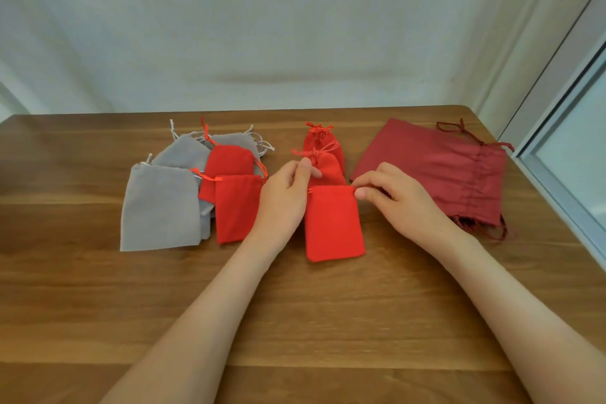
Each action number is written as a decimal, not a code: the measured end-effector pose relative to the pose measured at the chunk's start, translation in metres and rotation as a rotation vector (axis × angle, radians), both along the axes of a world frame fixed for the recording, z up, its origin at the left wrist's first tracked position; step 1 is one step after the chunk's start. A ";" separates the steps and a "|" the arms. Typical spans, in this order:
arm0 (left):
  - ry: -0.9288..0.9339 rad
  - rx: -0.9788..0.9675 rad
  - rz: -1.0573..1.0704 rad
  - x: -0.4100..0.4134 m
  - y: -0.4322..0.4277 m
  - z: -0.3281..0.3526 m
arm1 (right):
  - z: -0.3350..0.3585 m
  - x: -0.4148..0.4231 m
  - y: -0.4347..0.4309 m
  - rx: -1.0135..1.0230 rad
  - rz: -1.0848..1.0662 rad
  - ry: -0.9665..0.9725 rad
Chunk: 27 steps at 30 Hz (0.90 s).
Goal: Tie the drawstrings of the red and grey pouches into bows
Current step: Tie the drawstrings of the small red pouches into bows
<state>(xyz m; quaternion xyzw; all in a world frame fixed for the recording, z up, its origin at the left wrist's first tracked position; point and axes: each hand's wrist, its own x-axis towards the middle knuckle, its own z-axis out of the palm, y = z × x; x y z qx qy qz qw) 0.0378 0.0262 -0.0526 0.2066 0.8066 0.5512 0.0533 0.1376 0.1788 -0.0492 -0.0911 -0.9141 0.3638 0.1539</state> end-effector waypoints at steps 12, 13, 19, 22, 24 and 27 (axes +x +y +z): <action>0.226 -0.057 0.019 0.002 -0.009 0.006 | 0.009 0.007 -0.006 -0.245 -0.070 0.137; 0.224 -0.038 0.028 0.001 -0.010 0.007 | 0.010 0.008 -0.003 -0.288 -0.106 0.145; 0.181 0.062 0.042 -0.002 -0.016 0.012 | 0.006 0.010 0.009 -0.386 -0.242 0.200; 0.172 0.087 0.017 0.001 -0.014 0.012 | 0.014 0.011 0.003 -0.458 -0.188 0.263; 0.169 0.128 -0.033 0.003 -0.011 0.012 | 0.022 0.012 -0.006 -0.509 -0.060 0.282; 0.099 0.253 -0.206 0.010 -0.007 0.013 | 0.027 0.008 -0.025 -0.374 0.067 0.207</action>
